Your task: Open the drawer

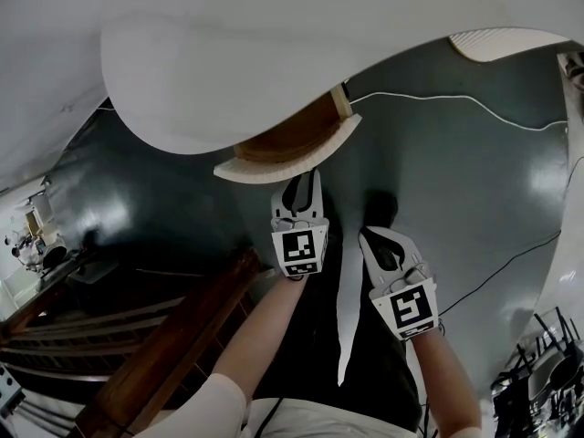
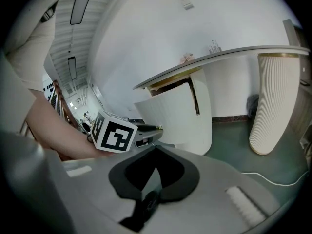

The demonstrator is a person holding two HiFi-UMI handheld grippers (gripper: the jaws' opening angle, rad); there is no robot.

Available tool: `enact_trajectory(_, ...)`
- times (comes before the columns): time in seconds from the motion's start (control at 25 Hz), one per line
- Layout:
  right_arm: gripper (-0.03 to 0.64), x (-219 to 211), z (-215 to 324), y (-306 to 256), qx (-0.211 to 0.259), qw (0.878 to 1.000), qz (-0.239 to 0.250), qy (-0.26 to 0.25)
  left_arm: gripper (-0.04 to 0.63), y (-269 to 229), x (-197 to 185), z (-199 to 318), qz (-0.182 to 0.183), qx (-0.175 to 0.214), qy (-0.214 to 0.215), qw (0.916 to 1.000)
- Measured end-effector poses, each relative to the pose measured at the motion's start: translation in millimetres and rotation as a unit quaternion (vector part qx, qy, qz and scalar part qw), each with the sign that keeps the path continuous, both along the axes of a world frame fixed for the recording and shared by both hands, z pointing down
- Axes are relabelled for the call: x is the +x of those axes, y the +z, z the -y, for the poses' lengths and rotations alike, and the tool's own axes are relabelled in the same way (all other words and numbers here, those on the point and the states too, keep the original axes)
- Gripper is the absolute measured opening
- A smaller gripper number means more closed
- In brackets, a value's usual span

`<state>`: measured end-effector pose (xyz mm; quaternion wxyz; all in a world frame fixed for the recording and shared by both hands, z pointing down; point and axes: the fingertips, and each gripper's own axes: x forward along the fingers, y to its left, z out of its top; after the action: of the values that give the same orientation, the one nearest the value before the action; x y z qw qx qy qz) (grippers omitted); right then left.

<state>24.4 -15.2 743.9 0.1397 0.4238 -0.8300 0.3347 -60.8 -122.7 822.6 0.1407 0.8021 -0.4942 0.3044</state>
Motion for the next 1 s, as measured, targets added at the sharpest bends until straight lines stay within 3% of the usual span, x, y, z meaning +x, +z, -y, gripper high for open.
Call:
enact_trajectory(0.52, 0.011, 9.8, -1.4, -10.9, 0.001, 1.0, -0.013, -0.002, 0.086, 1.3, 2.3, -25.9, 0.018, -0.021, 0.056, 0.998)
enact_trajectory(1.0, 0.011, 6.5, -4.6, -7.4, -0.004, 1.0, -0.011, 0.001, 0.074, 3.3, 3.2, -50.7, 0.033, -0.029, 0.127, 0.9909)
